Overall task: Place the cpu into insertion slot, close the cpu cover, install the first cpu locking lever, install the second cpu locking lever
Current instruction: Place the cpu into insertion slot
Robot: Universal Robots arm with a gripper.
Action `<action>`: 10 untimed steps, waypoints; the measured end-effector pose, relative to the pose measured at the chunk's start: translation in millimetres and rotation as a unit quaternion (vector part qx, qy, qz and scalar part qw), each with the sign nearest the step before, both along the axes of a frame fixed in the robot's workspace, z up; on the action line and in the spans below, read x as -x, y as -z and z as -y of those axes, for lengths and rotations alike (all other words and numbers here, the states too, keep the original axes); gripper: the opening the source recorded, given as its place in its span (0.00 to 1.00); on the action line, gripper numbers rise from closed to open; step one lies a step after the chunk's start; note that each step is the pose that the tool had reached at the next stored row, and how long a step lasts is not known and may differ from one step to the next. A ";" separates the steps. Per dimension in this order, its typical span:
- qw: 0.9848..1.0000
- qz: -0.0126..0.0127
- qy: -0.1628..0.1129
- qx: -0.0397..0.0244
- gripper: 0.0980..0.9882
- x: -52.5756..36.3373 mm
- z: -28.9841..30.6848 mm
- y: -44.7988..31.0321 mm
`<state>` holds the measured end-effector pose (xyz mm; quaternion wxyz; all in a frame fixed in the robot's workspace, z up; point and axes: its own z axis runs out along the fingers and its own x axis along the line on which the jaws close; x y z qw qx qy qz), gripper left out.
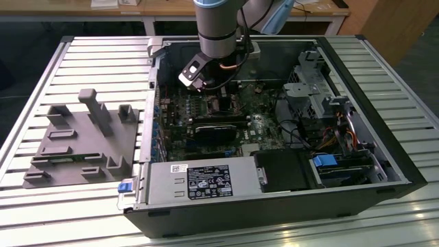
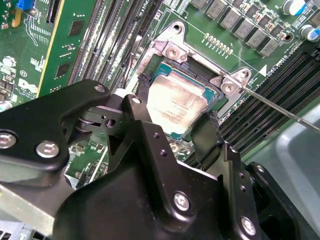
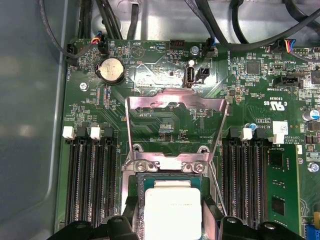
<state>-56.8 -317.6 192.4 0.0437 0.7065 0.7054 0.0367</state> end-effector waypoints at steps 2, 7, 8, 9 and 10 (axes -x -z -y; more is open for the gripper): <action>1.000 0.000 0.000 -0.003 0.58 -0.1 0.0 -0.1; 1.000 0.000 0.000 -0.008 0.58 -0.1 0.0 -1.1; 1.000 0.000 0.000 -0.008 0.58 -0.1 0.0 -1.4; 1.000 0.000 0.000 -0.009 0.58 -0.1 0.0 -1.7; 1.000 0.000 0.000 -0.009 0.58 -0.1 0.0 -2.1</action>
